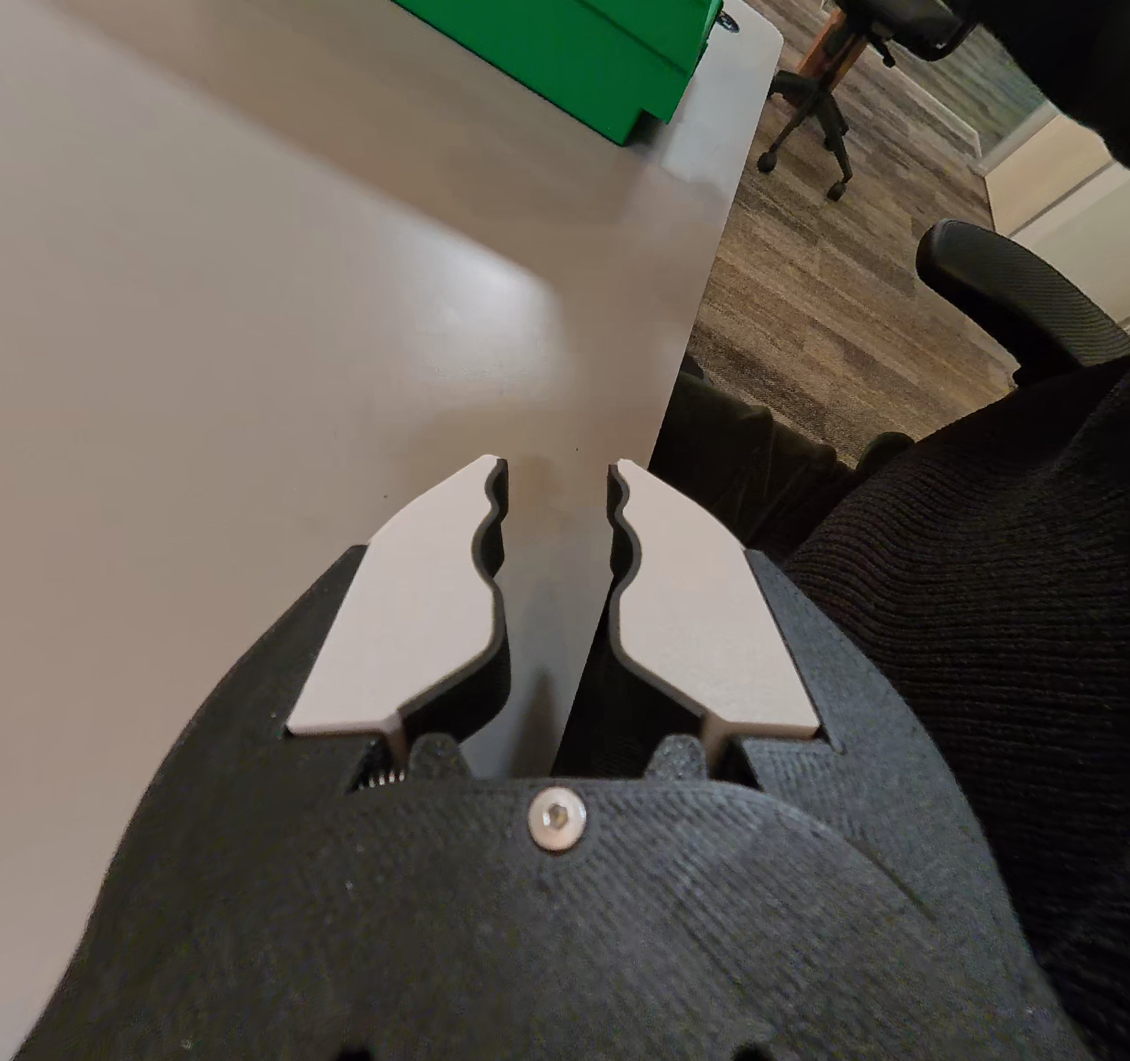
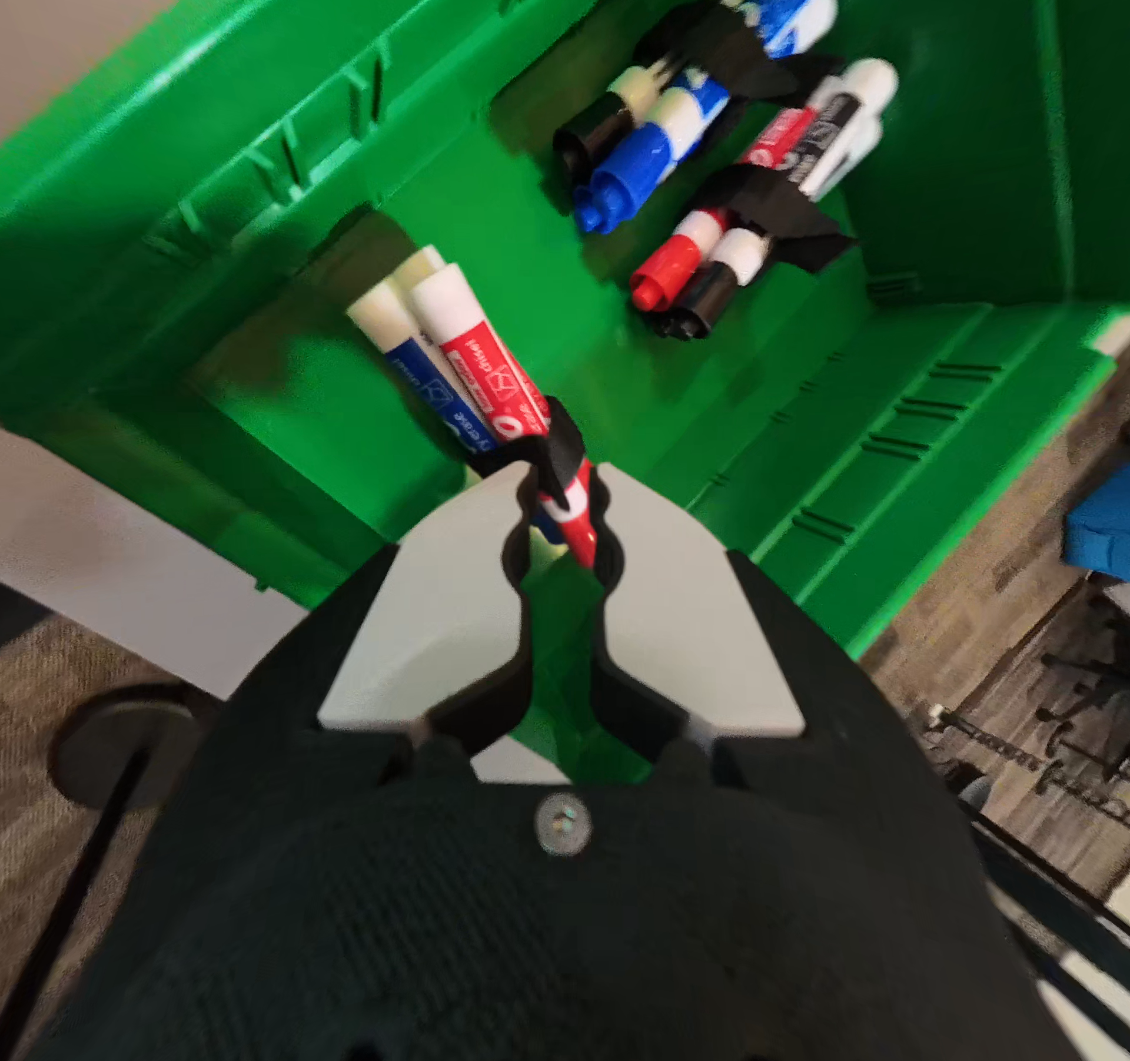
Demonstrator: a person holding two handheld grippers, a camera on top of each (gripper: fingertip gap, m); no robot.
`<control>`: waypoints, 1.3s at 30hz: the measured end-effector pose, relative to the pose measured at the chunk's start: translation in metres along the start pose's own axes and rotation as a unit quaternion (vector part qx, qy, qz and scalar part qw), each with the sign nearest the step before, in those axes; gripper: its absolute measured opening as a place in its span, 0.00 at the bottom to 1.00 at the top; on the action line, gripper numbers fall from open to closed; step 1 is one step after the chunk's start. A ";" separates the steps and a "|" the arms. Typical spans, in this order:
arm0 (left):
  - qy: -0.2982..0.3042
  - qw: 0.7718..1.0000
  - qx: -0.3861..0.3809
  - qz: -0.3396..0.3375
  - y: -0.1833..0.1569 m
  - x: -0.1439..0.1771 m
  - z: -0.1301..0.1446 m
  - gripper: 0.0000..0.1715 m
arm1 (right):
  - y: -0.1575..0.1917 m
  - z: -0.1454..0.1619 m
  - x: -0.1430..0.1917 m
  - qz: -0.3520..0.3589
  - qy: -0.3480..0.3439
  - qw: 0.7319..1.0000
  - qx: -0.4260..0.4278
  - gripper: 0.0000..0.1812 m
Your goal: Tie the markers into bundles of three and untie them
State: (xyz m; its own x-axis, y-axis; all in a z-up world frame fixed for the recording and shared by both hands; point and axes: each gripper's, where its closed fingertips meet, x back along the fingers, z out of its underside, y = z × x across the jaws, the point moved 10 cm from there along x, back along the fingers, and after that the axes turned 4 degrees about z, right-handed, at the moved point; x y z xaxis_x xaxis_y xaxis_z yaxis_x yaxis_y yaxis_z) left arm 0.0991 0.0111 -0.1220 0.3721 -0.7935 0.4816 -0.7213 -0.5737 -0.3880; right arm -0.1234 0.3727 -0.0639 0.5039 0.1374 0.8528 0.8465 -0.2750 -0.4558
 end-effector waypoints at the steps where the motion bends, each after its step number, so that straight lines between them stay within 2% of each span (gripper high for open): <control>1: 0.000 1.000 -0.001 -0.002 0.000 0.000 0.000 0.18 | 0.000 0.003 0.008 0.005 -0.011 1.000 -0.020 0.11; 5: -0.002 1.000 0.000 -0.001 0.001 0.000 -0.001 0.18 | 0.005 0.015 0.048 0.013 -0.084 0.990 -0.111 0.11; 7: -0.002 1.000 0.003 0.003 0.000 -0.002 -0.001 0.18 | 0.014 0.015 0.071 0.003 -0.146 0.975 -0.170 0.12; 10: -0.007 1.000 -0.007 0.012 -0.002 -0.003 -0.002 0.18 | 0.047 -0.003 0.097 -0.057 -0.277 0.927 -0.247 0.22; 12: -0.025 1.000 -0.018 0.004 -0.005 -0.002 -0.005 0.19 | 0.079 -0.021 0.102 -0.082 -0.364 0.892 -0.256 0.26; 14: -0.044 0.999 -0.024 -0.004 -0.006 0.000 -0.009 0.20 | 0.116 -0.039 0.093 -0.106 -0.444 0.848 -0.270 0.27; 16: -0.059 0.998 -0.027 -0.019 -0.005 0.002 -0.010 0.20 | 0.151 -0.057 0.073 -0.145 -0.484 0.817 -0.278 0.27; 17: -0.065 0.997 -0.027 -0.031 -0.004 0.004 -0.011 0.20 | 0.165 -0.065 0.062 -0.163 -0.485 0.814 -0.274 0.26; 18: -0.071 0.996 -0.024 -0.042 -0.002 0.006 -0.012 0.20 | 0.178 -0.073 0.055 -0.192 -0.461 0.830 -0.249 0.25; 19: -0.077 0.996 -0.014 -0.049 -0.001 0.009 -0.013 0.20 | 0.186 -0.080 0.054 -0.217 -0.408 0.864 -0.199 0.24; 20: -0.084 0.995 -0.002 -0.057 0.000 0.013 -0.014 0.20 | 0.191 -0.085 0.054 -0.208 -0.370 0.894 -0.146 0.23; 21: -0.094 0.993 0.008 -0.064 0.001 0.016 -0.014 0.20 | 0.195 -0.086 0.055 -0.167 -0.364 0.910 -0.110 0.24; 22: -0.105 0.992 0.015 -0.071 0.002 0.020 -0.014 0.20 | 0.198 -0.085 0.055 -0.124 -0.375 0.914 -0.095 0.22; 24: -0.121 0.988 0.017 -0.090 0.003 0.027 -0.011 0.16 | 0.203 -0.083 0.055 -0.075 -0.413 0.903 -0.094 0.19; 26: -0.119 0.987 0.007 -0.105 0.001 0.032 -0.007 0.05 | 0.201 -0.084 0.058 -0.044 -0.441 0.892 -0.090 0.16; 28: -0.119 0.984 -0.007 -0.129 -0.004 0.037 -0.002 0.04 | 0.197 -0.087 0.056 -0.025 -0.459 0.883 -0.090 0.14; 30: -0.120 0.980 -0.021 -0.156 -0.010 0.044 0.005 0.07 | 0.193 -0.092 0.052 -0.037 -0.469 0.876 -0.105 0.13; 32: -0.124 0.974 -0.039 -0.183 -0.017 0.052 0.012 0.16 | 0.189 -0.100 0.050 -0.067 -0.480 0.865 -0.130 0.13; 34: -0.135 0.967 -0.050 -0.212 -0.023 0.062 0.018 0.17 | 0.185 -0.109 0.049 -0.098 -0.496 0.848 -0.157 0.14; 36: -0.148 0.962 -0.043 -0.227 -0.029 0.075 0.026 0.18 | 0.184 -0.119 0.048 -0.123 -0.506 0.836 -0.174 0.17; 39: -0.169 0.951 -0.011 -0.259 -0.033 0.093 0.036 0.25 | 0.188 -0.138 0.044 -0.149 -0.502 0.835 -0.169 0.22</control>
State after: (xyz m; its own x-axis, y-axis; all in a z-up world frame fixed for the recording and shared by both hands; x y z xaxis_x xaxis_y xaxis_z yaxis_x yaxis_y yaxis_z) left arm 0.1787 -0.0514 -0.0930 0.8449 -0.4274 0.3217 -0.4006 -0.9041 -0.1490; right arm 0.0343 0.1959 -0.0774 0.3130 0.9294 0.1957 0.9487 -0.3156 -0.0190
